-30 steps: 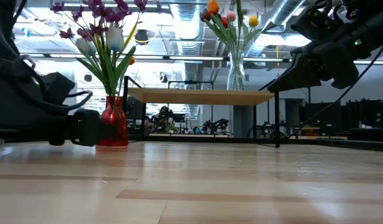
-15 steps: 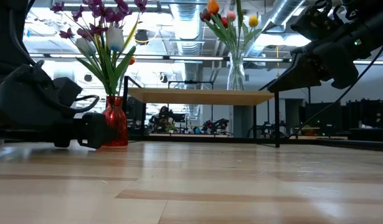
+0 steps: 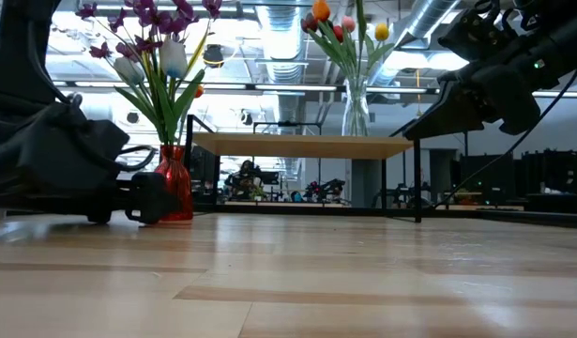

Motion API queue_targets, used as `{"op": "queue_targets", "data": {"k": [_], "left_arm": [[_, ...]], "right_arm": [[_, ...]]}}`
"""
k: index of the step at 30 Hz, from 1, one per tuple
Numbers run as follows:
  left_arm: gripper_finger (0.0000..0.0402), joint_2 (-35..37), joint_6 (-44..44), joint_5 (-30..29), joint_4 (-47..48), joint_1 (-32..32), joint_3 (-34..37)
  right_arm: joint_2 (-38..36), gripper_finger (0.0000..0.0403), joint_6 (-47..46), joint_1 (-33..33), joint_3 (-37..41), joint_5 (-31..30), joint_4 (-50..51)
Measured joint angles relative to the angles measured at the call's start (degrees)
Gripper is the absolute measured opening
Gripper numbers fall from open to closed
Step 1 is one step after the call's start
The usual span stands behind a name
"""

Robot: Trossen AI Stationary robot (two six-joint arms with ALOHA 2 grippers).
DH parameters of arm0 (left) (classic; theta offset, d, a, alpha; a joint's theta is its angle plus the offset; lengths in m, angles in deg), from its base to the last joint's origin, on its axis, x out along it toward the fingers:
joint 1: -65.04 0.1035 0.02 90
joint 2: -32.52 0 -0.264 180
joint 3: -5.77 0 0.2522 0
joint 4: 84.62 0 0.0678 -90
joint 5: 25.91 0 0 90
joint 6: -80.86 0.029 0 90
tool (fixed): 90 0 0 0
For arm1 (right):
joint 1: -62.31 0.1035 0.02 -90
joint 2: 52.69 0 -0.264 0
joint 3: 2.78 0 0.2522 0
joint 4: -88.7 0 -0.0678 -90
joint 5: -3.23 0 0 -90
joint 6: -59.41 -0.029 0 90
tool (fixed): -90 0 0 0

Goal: Pick and place flowers into a vace then onto a shelf
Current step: Put the red vase filled with flowers on the shelf

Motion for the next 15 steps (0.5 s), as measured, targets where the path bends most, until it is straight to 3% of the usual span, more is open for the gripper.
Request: {"op": "queue_targets", "data": {"k": [15], "left_arm": [[0.0391, 0.00, 4.33, 1.66, -0.27, 3.59, -2.19]], "right_arm": [[0.00, 0.0000, 0.02, 0.00, 0.00, 0.01, 0.46]]}}
